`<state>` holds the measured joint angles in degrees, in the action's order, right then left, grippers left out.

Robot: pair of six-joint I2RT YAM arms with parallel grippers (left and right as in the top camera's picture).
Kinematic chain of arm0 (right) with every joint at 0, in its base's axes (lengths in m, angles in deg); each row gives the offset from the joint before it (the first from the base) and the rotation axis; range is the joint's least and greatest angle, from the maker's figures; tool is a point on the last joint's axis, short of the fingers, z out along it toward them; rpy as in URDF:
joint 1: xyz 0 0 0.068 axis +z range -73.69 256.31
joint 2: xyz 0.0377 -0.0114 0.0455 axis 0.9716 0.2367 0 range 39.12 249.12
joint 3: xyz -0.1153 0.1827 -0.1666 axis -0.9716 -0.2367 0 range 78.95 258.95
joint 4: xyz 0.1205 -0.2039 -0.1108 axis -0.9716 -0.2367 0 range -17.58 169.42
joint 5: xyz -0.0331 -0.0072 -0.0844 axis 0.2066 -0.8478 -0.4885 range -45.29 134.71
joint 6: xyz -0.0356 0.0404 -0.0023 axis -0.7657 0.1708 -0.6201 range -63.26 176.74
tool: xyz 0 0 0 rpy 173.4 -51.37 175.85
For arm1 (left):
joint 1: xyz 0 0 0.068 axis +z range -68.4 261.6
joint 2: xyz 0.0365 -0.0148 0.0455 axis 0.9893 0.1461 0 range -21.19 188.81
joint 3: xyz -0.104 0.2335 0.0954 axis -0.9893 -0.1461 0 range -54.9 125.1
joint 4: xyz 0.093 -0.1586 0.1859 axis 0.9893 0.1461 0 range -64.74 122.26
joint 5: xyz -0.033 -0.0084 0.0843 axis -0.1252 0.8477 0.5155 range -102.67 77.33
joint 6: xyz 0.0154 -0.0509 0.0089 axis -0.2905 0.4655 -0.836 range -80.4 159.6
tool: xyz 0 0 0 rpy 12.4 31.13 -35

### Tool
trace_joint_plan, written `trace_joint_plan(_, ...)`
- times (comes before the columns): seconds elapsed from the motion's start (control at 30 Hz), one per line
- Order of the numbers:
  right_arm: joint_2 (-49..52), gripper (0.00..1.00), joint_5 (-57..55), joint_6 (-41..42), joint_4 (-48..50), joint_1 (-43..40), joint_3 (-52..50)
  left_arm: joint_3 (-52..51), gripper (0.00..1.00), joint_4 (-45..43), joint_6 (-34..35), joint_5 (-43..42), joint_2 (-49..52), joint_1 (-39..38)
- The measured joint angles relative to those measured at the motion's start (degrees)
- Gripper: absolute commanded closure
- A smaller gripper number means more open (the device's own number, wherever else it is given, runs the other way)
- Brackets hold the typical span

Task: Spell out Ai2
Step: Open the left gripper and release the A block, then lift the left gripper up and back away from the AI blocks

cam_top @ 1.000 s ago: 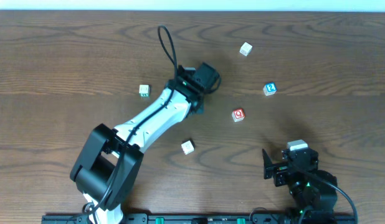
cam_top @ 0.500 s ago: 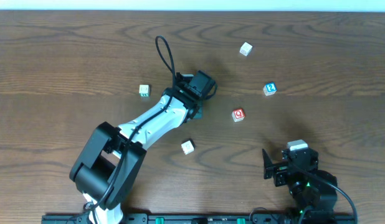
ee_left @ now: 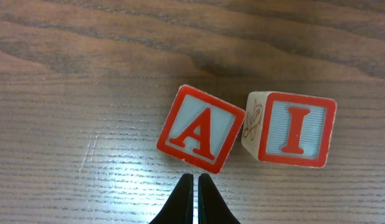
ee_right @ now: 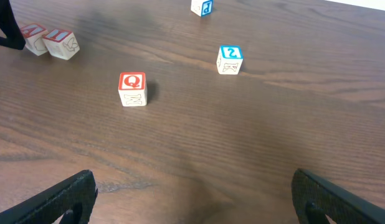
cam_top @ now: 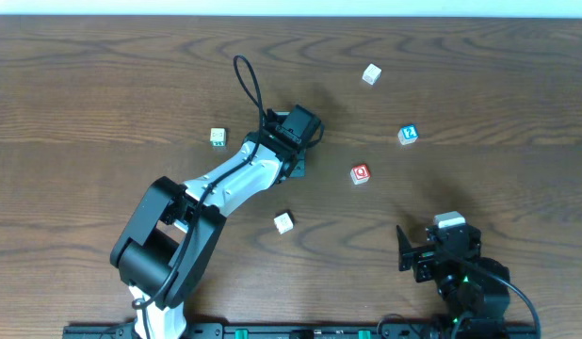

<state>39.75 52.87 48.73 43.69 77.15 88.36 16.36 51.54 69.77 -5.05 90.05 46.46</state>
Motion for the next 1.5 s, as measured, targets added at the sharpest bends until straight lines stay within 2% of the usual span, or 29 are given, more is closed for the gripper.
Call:
trace_joint_plan(0.5,0.0,0.01,0.0,0.0,0.0,0.0,0.0,0.0,0.94,-2.3,-0.6,-1.5,1.0,1.7)
trace_joint_plan(0.77,0.0,0.01,0.0,0.0,0.0,0.0,0.0,0.1,0.94,3.9,-1.7,0.1,0.5,1.7)
trace_joint_plan(0.97,0.0,0.01,0.0,0.0,0.0,0.0,0.0,0.1,0.94,6.5,-2.4,6.2,-6.7,2.3)
trace_joint_plan(1.13,0.0,0.01,0.0,0.0,0.0,0.0,0.0,1.4,0.94,6.6,-5.6,10.4,-15.0,6.6)
trace_joint_plan(1.5,0.0,0.01,0.0,0.0,0.0,0.0,0.0,1.5,0.94,7.9,-7.7,12.3,-19.4,14.6)
